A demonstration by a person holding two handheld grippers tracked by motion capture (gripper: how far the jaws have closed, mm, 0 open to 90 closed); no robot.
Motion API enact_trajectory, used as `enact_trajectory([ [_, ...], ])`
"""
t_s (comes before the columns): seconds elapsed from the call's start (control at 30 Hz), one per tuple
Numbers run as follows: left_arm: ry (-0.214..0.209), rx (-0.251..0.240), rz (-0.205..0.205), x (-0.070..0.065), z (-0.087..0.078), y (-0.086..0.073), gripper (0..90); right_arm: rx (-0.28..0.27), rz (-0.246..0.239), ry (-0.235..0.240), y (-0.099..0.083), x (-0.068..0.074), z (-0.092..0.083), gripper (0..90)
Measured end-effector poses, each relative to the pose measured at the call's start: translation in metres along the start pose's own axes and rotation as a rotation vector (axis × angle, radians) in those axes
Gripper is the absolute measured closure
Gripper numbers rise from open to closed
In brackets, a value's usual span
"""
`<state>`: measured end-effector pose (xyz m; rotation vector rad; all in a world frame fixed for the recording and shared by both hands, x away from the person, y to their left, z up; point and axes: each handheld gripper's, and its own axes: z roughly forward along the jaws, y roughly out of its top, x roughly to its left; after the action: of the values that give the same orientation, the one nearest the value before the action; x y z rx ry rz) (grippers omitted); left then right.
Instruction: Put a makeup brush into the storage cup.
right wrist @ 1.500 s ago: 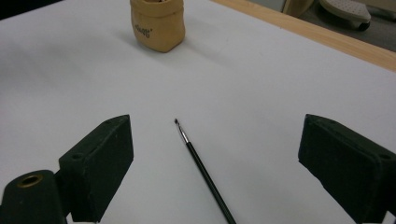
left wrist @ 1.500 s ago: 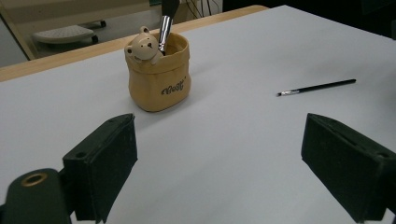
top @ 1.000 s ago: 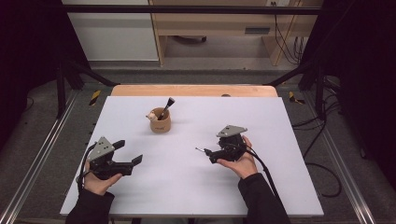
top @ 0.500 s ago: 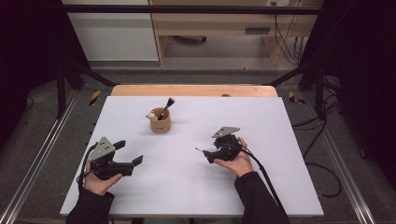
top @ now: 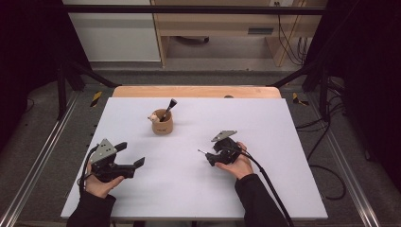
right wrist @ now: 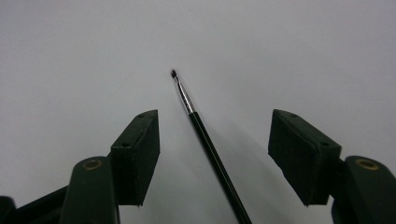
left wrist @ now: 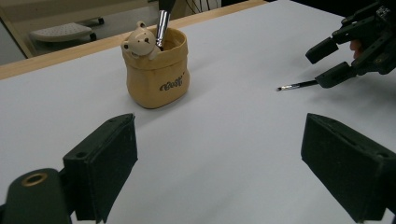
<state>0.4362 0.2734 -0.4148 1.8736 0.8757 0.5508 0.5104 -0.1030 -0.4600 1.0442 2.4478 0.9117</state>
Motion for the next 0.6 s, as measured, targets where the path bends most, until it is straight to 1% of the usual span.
enact_trajectory([
  [0.1, 0.0, 0.001, 0.0, 0.0, 0.0, 0.0, 10.0, 0.011, -0.005, -0.005, -0.0005, -0.0002, 0.002, 38.1],
  [0.17, 0.0, -0.001, 0.0, -0.0002, -0.0001, 0.0001, 10.1, 0.023, 0.002, -0.01, -0.0005, -0.0001, 0.0032, 40.8],
  [0.2, 0.0, 0.0, 0.001, -0.0003, -0.0002, 0.0002, 10.1, 0.021, -0.002, -0.007, -0.0009, -0.0007, 0.0043, 42.2],
  [0.37, 0.0, 0.0, 0.002, -0.0007, 0.0, 0.0003, 10.1, 0.047, -0.013, -0.002, -0.0022, -0.0004, 0.008, 49.0],
  [0.4, 0.001, -0.001, 0.002, -0.0006, -0.0001, 0.0002, 10.1, 0.058, -0.003, -0.002, -0.0024, 0.0001, 0.0086, 50.5],
  [0.43, 0.0, -0.002, 0.001, -0.0005, -0.0002, 0.0003, 10.2, 0.061, -0.005, -0.006, -0.0026, -0.0005, 0.0094, 51.3],
  [0.47, 0.001, -0.002, 0.001, -0.0005, -0.0003, 0.0003, 10.2, 0.062, 0.005, 0.003, -0.0026, -0.001, 0.0093, 53.2],
  [0.5, 0.001, -0.003, 0.001, -0.0005, -0.0003, 0.0003, 10.2, 0.057, 0.005, 0.006, -0.0025, -0.0018, 0.0095, 55.1],
  [0.53, 0.001, -0.002, 0.002, -0.0006, -0.0003, 0.0003, 10.2, 0.063, 0.018, 0.004, -0.0023, -0.0017, 0.0094, 55.9],
  [0.57, 0.0, -0.002, 0.002, -0.0007, -0.0002, 0.0003, 10.2, 0.062, 0.018, 0.01, -0.0024, -0.0027, 0.0098, 57.0],
  [0.6, 0.0, -0.001, 0.003, -0.0007, -0.0002, 0.0003, 10.2, 0.069, 0.032, 0.015, -0.0024, -0.0027, 0.0094, 58.2],
])
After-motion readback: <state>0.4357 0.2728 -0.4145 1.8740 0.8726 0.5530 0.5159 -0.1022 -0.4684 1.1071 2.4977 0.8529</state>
